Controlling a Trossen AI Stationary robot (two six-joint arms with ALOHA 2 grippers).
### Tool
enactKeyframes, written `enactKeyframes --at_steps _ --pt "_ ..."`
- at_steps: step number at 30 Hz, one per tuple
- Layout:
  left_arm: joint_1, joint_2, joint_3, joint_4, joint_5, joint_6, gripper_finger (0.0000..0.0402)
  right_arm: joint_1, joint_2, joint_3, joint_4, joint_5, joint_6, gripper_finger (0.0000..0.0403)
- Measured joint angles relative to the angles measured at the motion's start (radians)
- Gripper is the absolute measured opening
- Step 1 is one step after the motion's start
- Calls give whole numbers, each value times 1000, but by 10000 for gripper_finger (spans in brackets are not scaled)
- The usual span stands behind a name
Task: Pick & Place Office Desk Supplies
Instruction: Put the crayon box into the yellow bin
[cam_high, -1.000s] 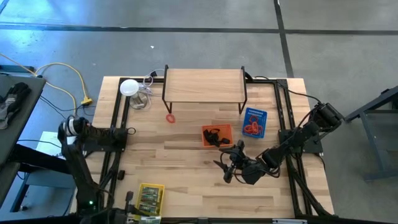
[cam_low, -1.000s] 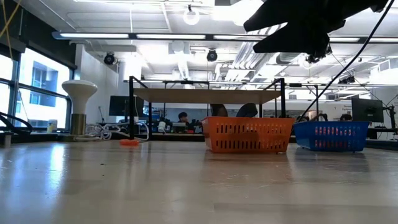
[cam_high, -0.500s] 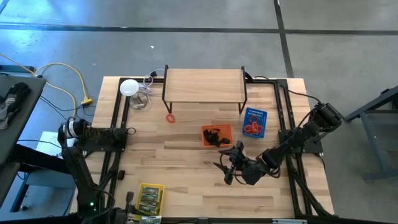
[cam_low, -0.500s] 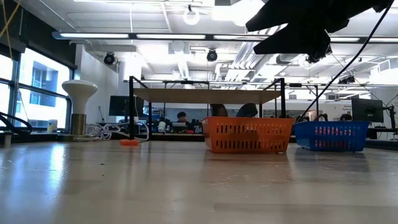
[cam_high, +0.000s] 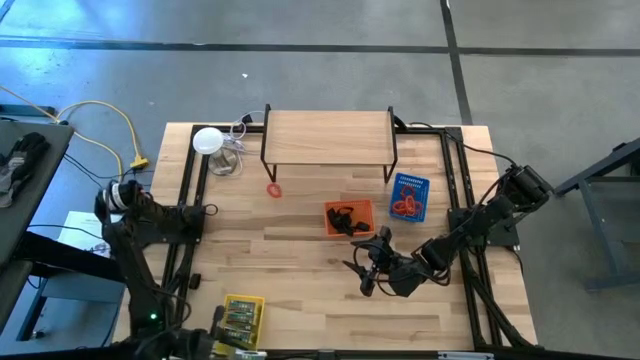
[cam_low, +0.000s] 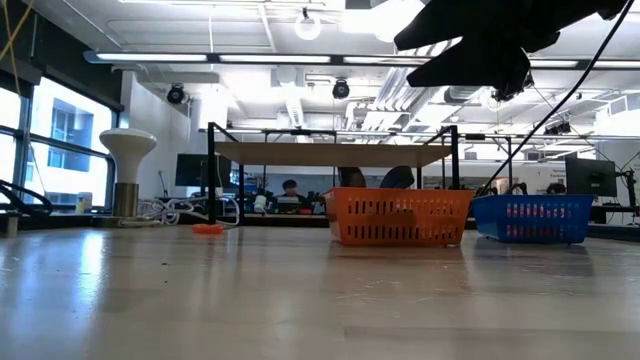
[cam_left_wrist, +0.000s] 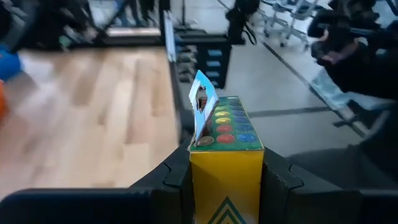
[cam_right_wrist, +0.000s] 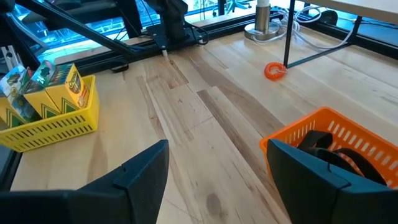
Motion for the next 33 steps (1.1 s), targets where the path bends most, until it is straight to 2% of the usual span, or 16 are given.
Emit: enactKeyframes --at_steps 5,12,16,18,22,27,33 --pt "27 6 0 1 119 -10 105 1 0 0 -1 0 0 259" --pt "60 -36 0 90 261 129 105 1 0 0 -2 0 2 259" --pt "57 -36 0 119 395 141 105 1 0 0 -1 0 1 259" --pt "56 -36 0 118 426 141 105 0 0 0 -2 0 1 259" --pt "62 -36 0 118 388 172 105 0 0 0 -2 0 1 259" --pt "52 -23 1 121 231 177 105 0 0 0 -2 0 1 259" --pt "-13 38 1 114 63 70 105 5 0 0 -2 -4 1 259"
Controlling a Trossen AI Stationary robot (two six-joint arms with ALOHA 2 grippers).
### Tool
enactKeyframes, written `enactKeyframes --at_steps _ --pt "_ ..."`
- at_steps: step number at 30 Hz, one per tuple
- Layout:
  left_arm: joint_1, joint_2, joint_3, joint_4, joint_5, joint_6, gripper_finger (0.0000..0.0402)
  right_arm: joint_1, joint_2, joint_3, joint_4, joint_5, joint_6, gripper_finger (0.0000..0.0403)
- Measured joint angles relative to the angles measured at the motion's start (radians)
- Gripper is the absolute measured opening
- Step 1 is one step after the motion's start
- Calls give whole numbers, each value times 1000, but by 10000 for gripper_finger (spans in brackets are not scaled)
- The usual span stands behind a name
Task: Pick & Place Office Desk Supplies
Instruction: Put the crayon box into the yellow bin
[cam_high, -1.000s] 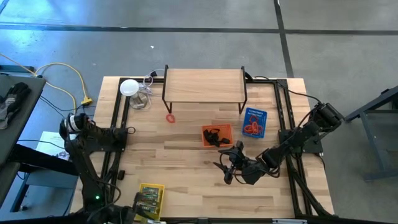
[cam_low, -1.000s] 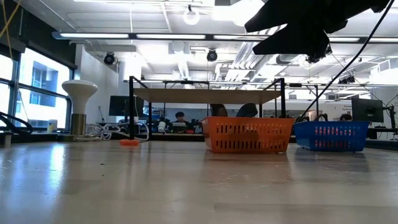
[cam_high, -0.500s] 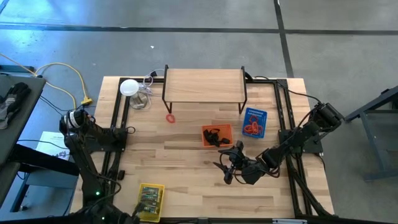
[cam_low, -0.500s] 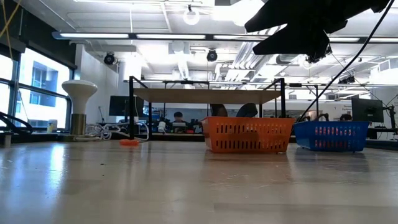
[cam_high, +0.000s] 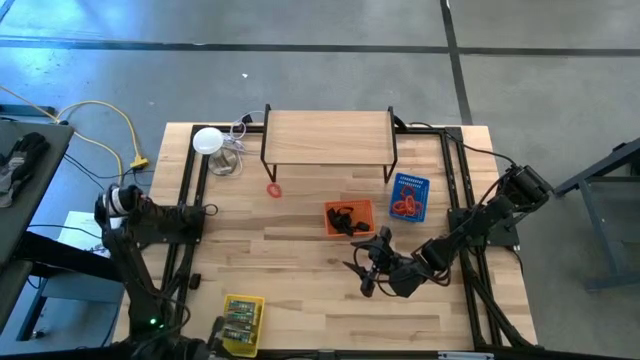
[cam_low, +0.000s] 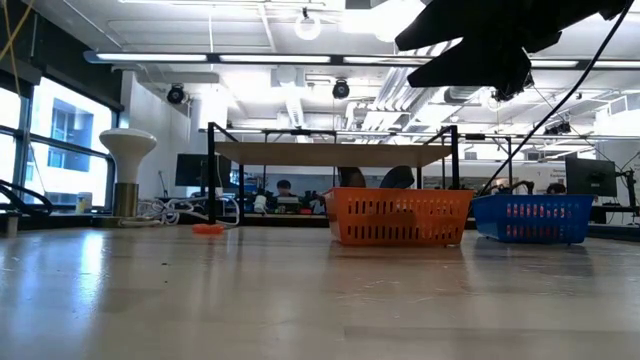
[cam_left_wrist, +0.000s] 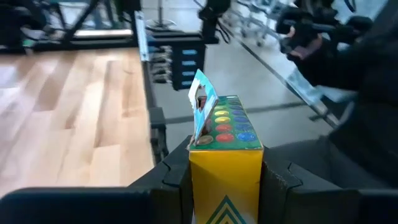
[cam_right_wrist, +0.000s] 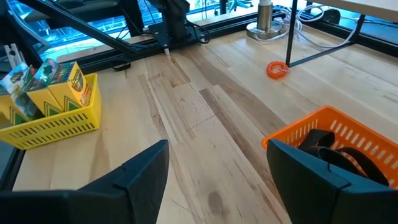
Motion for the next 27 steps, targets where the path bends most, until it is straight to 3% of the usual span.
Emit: enactKeyframes --at_steps 7,17,22,27 --pt "-25 40 0 -48 -137 -48 105 -1 0 0 3 -3 0 259" --pt "-37 41 0 -346 -175 -324 105 -3 0 0 14 -3 0 259" --pt "-36 41 -2 -468 -165 -441 105 -2 0 0 14 -27 0 259" --pt "9 48 -14 -466 -55 -493 105 -2 0 0 14 -26 0 259"
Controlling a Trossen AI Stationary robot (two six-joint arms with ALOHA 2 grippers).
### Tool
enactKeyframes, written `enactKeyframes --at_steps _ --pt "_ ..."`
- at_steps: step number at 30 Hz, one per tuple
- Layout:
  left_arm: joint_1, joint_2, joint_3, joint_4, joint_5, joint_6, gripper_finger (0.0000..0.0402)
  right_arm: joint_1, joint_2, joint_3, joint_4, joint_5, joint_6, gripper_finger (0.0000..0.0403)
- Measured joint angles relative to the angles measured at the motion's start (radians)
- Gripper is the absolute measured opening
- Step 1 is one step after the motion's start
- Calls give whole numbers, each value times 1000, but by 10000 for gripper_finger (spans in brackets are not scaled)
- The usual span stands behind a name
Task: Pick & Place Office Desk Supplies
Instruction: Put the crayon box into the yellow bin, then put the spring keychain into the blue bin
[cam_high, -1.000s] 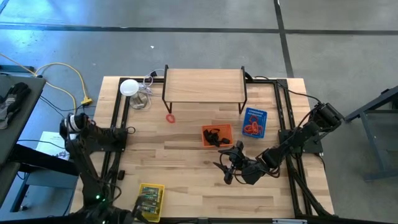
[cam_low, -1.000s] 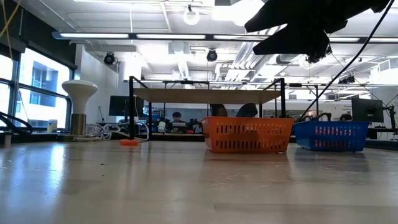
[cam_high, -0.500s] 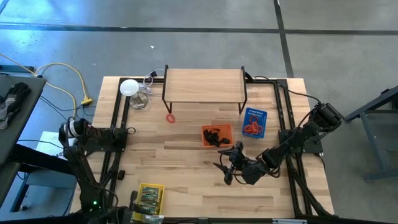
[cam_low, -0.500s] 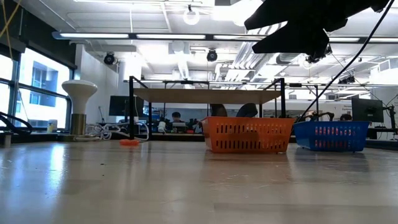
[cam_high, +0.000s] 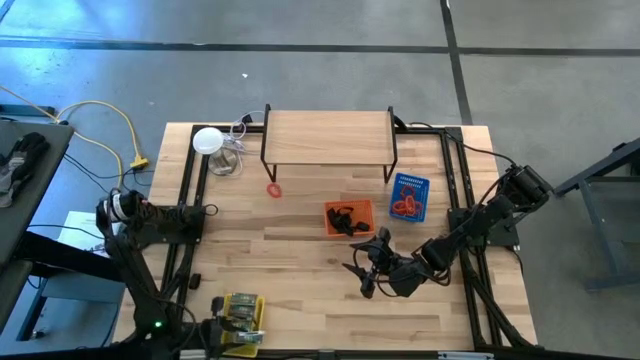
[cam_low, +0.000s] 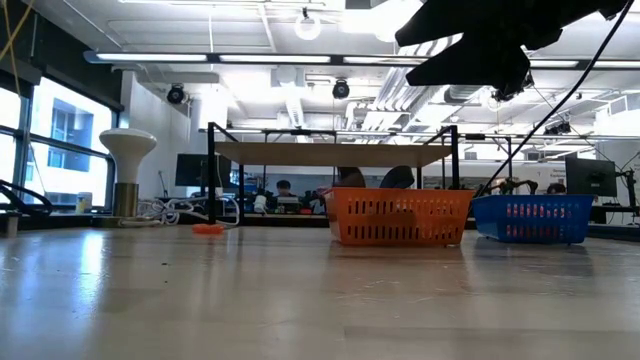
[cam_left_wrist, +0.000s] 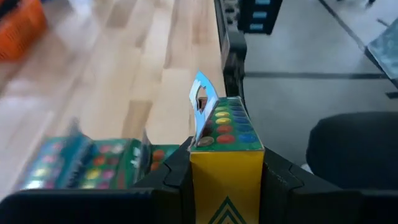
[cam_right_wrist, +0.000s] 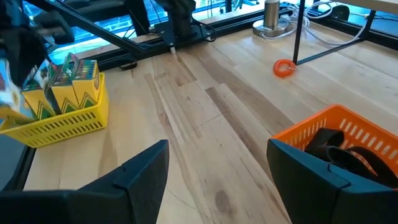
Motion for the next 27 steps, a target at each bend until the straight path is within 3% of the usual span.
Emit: enactKeyframes --at_steps 4,8,19,27 --pt "34 25 2 10 81 -52 111 0 0 0 1 2 0 259" --pt "40 31 2 21 91 -66 125 0 0 0 1 4 0 259" --pt "-36 33 -2 99 -23 152 132 0 0 0 1 4 0 259" --pt "-73 -20 -2 121 -132 197 132 0 0 0 1 4 0 259"
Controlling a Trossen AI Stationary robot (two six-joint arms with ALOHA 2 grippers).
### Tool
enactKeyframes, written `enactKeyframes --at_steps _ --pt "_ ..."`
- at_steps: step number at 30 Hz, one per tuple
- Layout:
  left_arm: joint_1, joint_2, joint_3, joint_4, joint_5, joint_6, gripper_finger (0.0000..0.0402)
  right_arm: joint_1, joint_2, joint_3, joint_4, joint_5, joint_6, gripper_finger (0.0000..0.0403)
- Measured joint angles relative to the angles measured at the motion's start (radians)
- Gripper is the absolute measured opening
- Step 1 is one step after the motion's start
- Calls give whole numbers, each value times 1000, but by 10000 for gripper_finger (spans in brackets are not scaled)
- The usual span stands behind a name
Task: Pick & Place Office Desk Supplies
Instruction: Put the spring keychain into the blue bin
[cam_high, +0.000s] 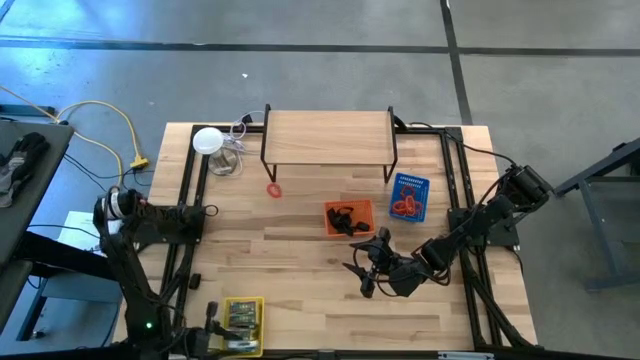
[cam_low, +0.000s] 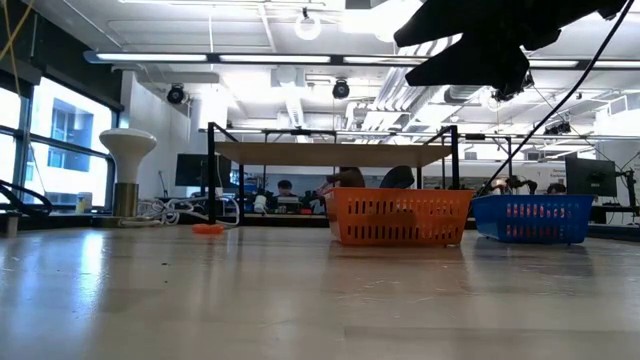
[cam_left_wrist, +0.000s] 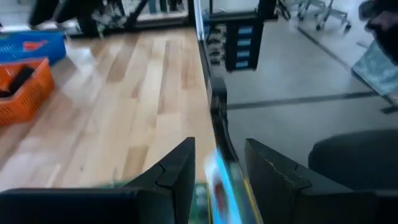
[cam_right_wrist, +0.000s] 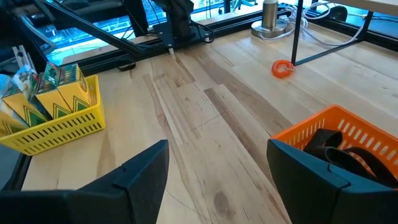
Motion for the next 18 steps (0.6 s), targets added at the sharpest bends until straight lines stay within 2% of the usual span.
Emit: enactKeyframes --at_steps 6,11,13,18 --pt "39 -101 0 6 -23 143 133 -3 0 0 12 1 0 259" --pt "169 -192 0 2 -14 300 133 -3 0 0 15 0 0 259" --pt "242 -227 0 -4 39 327 133 -3 0 0 20 0 0 259" --pt "444 -317 0 -106 276 492 133 -3 0 0 98 0 -74 259"
